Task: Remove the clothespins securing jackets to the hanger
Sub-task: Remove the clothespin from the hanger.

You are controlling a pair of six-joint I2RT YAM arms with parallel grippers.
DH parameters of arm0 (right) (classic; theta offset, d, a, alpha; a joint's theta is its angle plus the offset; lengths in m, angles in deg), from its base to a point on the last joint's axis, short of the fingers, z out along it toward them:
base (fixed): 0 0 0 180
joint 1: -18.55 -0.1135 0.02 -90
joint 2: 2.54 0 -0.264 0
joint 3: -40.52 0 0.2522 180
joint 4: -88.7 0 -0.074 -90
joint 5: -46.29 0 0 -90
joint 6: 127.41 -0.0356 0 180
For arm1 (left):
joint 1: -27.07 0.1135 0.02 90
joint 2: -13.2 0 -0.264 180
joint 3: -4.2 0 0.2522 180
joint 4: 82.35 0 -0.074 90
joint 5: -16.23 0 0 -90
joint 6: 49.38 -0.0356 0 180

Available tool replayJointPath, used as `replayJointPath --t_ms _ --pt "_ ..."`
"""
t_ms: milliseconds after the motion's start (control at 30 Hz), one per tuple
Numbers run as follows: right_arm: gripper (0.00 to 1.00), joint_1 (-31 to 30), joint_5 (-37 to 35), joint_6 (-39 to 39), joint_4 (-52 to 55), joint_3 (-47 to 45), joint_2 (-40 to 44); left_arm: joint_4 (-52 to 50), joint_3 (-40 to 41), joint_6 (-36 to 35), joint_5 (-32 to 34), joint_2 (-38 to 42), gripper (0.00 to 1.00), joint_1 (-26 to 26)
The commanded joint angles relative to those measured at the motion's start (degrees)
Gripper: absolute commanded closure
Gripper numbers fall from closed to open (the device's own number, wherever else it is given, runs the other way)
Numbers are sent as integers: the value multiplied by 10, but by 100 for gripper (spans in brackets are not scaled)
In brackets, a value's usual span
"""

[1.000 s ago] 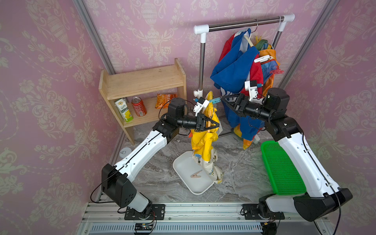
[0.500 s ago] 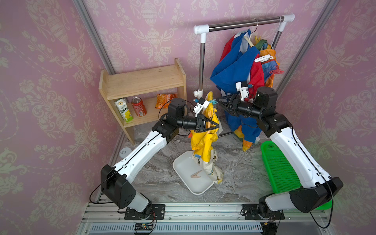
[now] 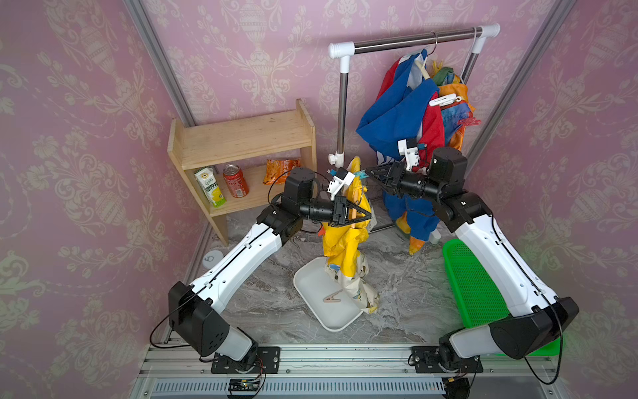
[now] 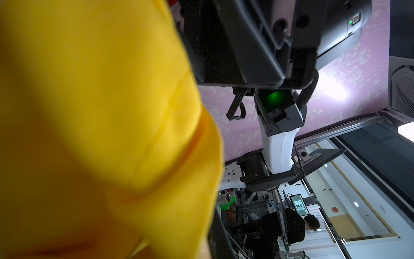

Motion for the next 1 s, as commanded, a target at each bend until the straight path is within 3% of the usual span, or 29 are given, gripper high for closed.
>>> replayJointPath --t_ms 0,200,300,367,667,967 --pt "75 -4 5 -3 -28 -9 -3 21 -20 -32 6 30 100 -5" --pt "89 -3 10 -9 -42 -6 -12 21 -17 -33 7 32 100 -5" --pt "91 -4 9 -4 -37 -4 -13 20 -15 -35 8 33 100 -5" --pt "100 -4 4 2 -29 -3 -12 20 -15 -36 8 32 100 -5" --pt "100 -4 -38 58 25 12 5 17 -16 -41 17 28 100 -4" --pt "100 -3 -160 138 63 30 72 20 -19 -44 30 16 100 -4"
